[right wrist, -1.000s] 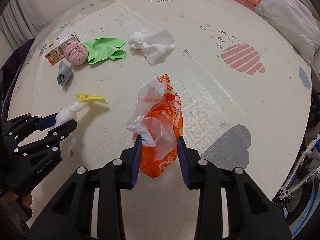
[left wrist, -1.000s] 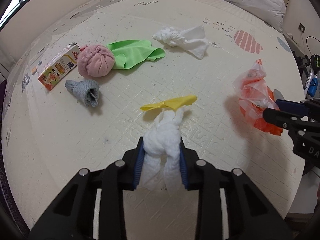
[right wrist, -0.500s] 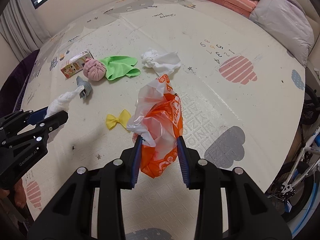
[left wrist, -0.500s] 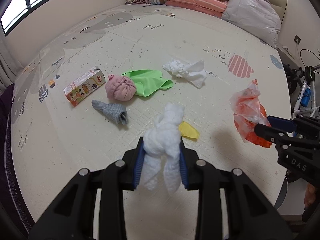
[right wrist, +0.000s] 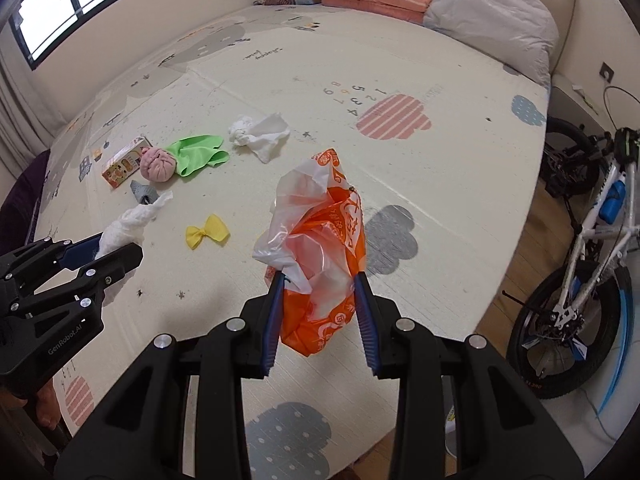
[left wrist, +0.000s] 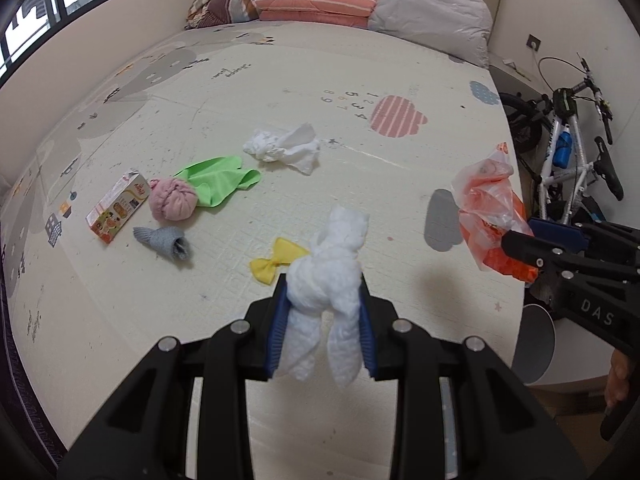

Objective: Collect trash
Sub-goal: 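Carry the orange bag and tissue over to the grey bin with both tools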

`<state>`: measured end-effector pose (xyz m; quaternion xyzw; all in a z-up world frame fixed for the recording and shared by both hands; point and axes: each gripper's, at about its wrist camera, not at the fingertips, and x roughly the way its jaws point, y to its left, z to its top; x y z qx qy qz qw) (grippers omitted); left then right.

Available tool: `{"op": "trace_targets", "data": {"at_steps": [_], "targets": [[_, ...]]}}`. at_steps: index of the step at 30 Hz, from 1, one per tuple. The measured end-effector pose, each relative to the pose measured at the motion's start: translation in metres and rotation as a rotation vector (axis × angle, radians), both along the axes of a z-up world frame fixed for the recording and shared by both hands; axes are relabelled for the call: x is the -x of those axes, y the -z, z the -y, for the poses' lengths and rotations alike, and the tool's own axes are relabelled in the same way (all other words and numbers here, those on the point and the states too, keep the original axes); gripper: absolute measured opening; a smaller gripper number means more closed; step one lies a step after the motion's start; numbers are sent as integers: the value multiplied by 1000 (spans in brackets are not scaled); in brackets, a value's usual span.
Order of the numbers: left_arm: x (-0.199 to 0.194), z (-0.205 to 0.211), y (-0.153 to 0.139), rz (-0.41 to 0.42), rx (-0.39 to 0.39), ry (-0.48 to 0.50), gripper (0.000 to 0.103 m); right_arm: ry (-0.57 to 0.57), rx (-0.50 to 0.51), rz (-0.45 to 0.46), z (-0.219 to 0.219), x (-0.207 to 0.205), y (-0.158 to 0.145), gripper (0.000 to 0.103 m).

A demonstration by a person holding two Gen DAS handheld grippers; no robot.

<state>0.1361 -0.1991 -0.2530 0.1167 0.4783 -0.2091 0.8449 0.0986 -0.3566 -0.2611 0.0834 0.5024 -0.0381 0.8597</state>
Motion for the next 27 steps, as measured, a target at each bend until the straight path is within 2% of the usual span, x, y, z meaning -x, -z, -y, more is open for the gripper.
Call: {"op": "trace_targets", "data": {"at_steps": [8,17,27], "targets": [[34,77,3,-16,9,171,31,171,2,-25,65,64,0,32],[96,188,3,-27,18,380,31,371,30,-54,163,166,2,32],[181,311,35,-91,15,618,31,580,27,-116,258,281,28,32]]}}
